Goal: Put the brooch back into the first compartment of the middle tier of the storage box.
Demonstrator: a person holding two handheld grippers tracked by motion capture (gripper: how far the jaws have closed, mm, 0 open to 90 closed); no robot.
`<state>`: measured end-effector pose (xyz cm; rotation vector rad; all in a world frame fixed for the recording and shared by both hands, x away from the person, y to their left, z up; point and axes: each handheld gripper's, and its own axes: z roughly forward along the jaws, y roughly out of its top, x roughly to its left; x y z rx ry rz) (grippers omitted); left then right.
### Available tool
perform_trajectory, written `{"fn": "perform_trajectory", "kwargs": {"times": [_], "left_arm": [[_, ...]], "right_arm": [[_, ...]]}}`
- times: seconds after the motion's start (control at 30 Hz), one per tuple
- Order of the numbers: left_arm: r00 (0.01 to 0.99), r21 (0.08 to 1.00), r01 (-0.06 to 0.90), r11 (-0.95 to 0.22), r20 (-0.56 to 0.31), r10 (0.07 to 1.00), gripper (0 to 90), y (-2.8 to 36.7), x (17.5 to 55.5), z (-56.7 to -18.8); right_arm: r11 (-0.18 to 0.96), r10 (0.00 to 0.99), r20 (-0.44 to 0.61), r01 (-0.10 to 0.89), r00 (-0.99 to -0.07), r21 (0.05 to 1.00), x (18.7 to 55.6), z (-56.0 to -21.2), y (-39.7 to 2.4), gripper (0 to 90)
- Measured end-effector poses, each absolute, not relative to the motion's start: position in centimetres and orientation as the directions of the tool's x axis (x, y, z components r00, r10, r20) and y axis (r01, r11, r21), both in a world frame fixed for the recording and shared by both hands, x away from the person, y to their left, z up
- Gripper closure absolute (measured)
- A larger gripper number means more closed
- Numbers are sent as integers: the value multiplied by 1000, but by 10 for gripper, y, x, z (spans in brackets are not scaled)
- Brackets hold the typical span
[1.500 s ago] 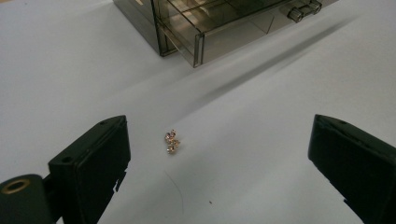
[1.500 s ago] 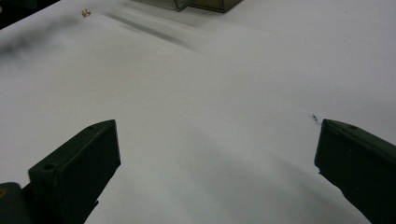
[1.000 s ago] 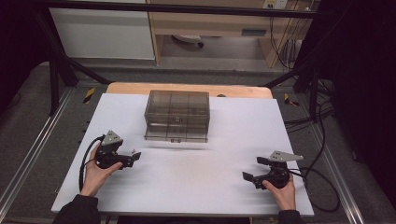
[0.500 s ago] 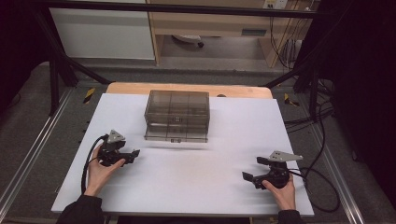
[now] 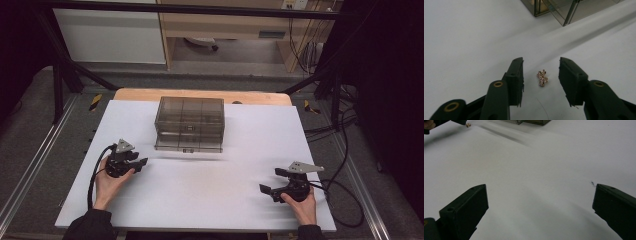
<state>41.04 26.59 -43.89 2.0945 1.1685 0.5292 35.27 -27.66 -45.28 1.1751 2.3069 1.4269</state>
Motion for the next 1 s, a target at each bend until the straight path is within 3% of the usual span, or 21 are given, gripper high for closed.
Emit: {"fn": "perform_trajectory", "kwargs": {"times": [0.27, 1.0], "left_arm": [[522, 713, 591, -378, 19, 852, 687, 265, 411, -441], [528, 703, 593, -391, 27, 849, 842, 264, 412, -444]], "right_arm": [[225, 704, 237, 527, -669, 820, 353, -453, -277, 5], [224, 704, 237, 526, -670, 821, 353, -452, -277, 5]]}}
